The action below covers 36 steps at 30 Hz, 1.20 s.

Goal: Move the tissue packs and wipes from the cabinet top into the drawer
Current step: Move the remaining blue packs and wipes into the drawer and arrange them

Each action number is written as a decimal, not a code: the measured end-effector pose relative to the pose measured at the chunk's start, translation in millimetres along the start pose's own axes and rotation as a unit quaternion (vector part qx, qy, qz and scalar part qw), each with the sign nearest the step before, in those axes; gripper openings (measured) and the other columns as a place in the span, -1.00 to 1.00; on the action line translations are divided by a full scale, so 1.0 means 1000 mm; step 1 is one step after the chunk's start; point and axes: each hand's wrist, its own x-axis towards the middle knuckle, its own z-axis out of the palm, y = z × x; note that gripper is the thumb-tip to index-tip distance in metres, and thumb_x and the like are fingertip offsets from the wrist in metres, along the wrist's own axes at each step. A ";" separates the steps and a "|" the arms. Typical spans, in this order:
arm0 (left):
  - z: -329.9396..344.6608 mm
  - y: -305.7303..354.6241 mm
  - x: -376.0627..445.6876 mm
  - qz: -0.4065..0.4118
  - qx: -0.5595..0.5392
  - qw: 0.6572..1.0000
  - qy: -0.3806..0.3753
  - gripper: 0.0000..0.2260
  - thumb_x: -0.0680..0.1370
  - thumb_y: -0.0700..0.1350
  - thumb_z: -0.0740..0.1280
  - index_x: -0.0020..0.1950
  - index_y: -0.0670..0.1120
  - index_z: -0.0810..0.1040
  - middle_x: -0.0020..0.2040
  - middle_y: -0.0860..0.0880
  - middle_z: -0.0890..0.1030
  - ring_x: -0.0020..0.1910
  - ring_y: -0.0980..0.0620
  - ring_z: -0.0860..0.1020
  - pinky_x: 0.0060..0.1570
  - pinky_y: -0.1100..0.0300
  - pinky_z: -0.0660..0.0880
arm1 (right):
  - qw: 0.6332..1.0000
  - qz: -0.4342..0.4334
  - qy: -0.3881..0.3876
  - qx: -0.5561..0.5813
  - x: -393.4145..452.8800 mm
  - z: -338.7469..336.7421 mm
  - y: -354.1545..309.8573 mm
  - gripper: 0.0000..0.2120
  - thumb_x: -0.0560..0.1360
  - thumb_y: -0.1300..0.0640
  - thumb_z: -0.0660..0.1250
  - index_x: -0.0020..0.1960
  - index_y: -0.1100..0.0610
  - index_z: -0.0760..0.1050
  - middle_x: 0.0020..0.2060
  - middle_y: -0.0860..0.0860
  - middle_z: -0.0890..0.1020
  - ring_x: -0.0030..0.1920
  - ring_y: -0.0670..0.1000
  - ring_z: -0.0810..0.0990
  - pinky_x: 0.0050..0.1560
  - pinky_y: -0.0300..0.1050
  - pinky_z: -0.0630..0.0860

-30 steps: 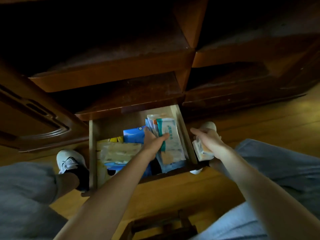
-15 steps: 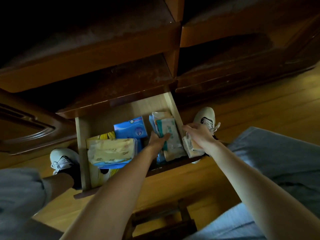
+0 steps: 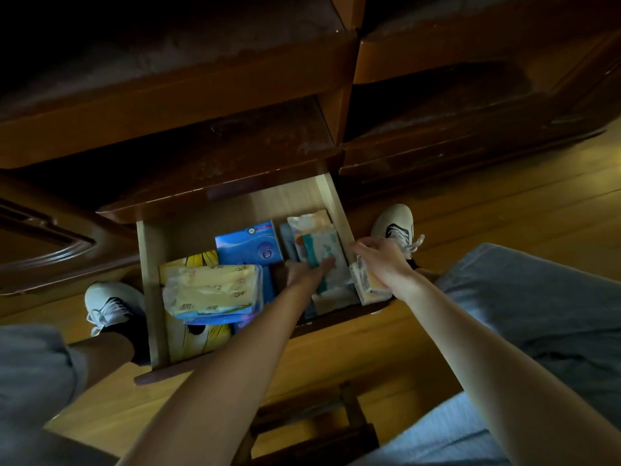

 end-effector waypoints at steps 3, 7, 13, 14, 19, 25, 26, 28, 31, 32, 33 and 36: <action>0.005 -0.002 -0.001 0.035 0.015 0.999 0.037 -0.14 0.51 0.13 0.47 0.62 -0.11 0.05 0.40 -0.17 0.43 0.31 -0.20 0.51 0.24 -0.14 0.54 | 1.000 -0.002 0.010 -0.009 0.000 0.001 0.000 -0.66 0.55 -0.14 0.40 0.22 0.04 0.62 -0.13 -0.14 0.63 -0.15 -0.18 0.55 -0.22 -0.23 0.50; 0.004 -0.006 -0.004 0.014 -0.070 0.997 -0.035 -0.47 0.63 -0.02 0.34 0.56 -0.07 0.28 0.28 -0.10 0.57 0.05 0.02 0.57 -0.05 0.08 0.53 | 1.000 -0.001 0.011 -0.011 0.001 0.004 -0.002 -0.65 0.56 -0.14 0.39 0.23 0.04 0.60 -0.13 -0.18 0.59 -0.15 -0.21 0.52 -0.23 -0.25 0.46; -0.013 -0.006 -0.009 0.059 -0.084 0.988 -0.116 -0.51 0.61 -0.06 0.37 0.51 -0.06 0.35 0.33 -0.08 0.58 0.22 -0.04 0.58 0.17 0.04 0.54 | 1.000 -0.009 0.000 -0.015 0.000 0.007 -0.003 -0.74 0.56 -0.09 0.38 0.13 0.05 0.64 -0.13 -0.06 0.66 -0.11 -0.06 0.60 0.04 0.08 0.59; -0.018 -0.008 -0.009 0.067 -0.080 0.987 -0.123 -0.52 0.62 -0.05 0.35 0.52 -0.06 0.35 0.36 -0.08 0.56 0.24 -0.04 0.56 0.14 0.08 0.53 | 1.000 -0.008 0.003 -0.011 0.000 0.007 -0.003 -0.74 0.56 -0.09 0.38 0.13 0.05 0.63 -0.13 -0.06 0.66 -0.11 -0.06 0.60 0.04 0.08 0.59; -0.014 -0.019 -0.016 0.031 0.042 0.998 -0.035 -0.54 0.66 0.00 0.28 0.53 -0.12 0.34 0.37 -0.14 0.54 0.29 -0.15 0.55 0.17 0.03 0.52 | 0.999 -0.013 0.013 -0.033 0.001 0.009 -0.004 -0.86 0.57 -0.09 0.36 0.01 -0.04 0.60 -0.21 -0.05 0.66 -0.15 -0.01 0.61 -0.05 0.06 0.56; -0.021 -0.015 -0.020 0.045 0.008 0.989 -0.138 -0.64 0.65 -0.11 0.28 0.45 -0.12 0.47 0.37 -0.11 0.57 0.23 -0.04 0.54 0.30 0.04 0.47 | 0.998 -0.014 0.015 -0.054 0.000 0.011 -0.005 -0.77 0.55 -0.11 0.35 0.10 0.00 0.62 -0.13 -0.04 0.67 -0.06 0.00 0.63 -0.15 -0.03 0.51; -0.025 -0.013 -0.022 0.051 0.000 0.986 -0.156 -0.63 0.65 -0.13 0.27 0.46 -0.12 0.46 0.38 -0.10 0.56 0.26 -0.03 0.54 0.31 0.06 0.46 | 0.998 -0.013 0.017 -0.059 0.001 0.011 -0.005 -0.73 0.56 -0.11 0.35 0.14 0.03 0.63 -0.11 -0.01 0.68 -0.06 -0.01 0.63 -0.13 0.00 0.53; -0.033 -0.013 -0.029 0.062 0.014 0.982 -0.176 -0.61 0.66 -0.12 0.28 0.49 -0.11 0.42 0.43 -0.10 0.53 0.34 -0.06 0.51 0.38 0.02 0.44 | 0.997 -0.012 0.021 -0.075 -0.001 0.014 -0.008 -0.62 0.56 -0.11 0.35 0.26 0.10 0.60 -0.02 0.07 0.69 -0.05 0.03 0.63 -0.05 0.07 0.55; -0.047 -0.009 -0.045 0.149 0.169 0.963 -0.148 -0.50 0.64 0.00 0.32 0.56 -0.04 0.31 0.45 -0.08 0.51 0.38 -0.09 0.51 0.35 -0.04 0.47 | 0.988 -0.034 0.071 -0.136 -0.004 0.023 -0.014 -0.45 0.55 -0.15 0.37 0.45 0.07 0.39 0.23 0.08 0.61 0.13 0.11 0.60 0.05 0.03 0.53; -0.056 -0.006 -0.053 0.211 0.229 0.943 -0.121 -0.50 0.62 0.04 0.33 0.54 0.00 0.33 0.41 -0.05 0.54 0.34 -0.08 0.55 0.24 -0.01 0.54 | 0.980 -0.056 0.106 -0.157 -0.006 0.027 -0.017 -0.42 0.54 -0.16 0.38 0.46 0.05 0.34 0.26 0.09 0.58 0.16 0.14 0.60 0.02 0.02 0.52; -0.069 -0.002 -0.063 0.285 0.282 0.913 -0.080 -0.53 0.60 0.08 0.34 0.49 0.05 0.38 0.34 -0.02 0.59 0.26 -0.04 0.59 0.06 0.06 0.58 | 0.971 -0.085 0.137 -0.175 -0.009 0.032 -0.021 -0.42 0.53 -0.17 0.39 0.45 0.03 0.33 0.25 0.09 0.57 0.15 0.15 0.61 -0.03 0.00 0.49; -0.131 0.014 -0.085 0.495 0.439 0.745 0.085 -0.45 0.48 0.29 0.31 0.43 0.17 0.34 0.26 0.00 0.60 0.19 -0.01 0.58 -0.11 0.19 0.52 | 0.964 -0.154 0.107 -0.185 -0.017 0.051 -0.036 -0.54 0.54 -0.16 0.38 0.36 -0.02 0.39 0.17 0.03 0.60 0.09 0.09 0.63 -0.05 -0.01 0.54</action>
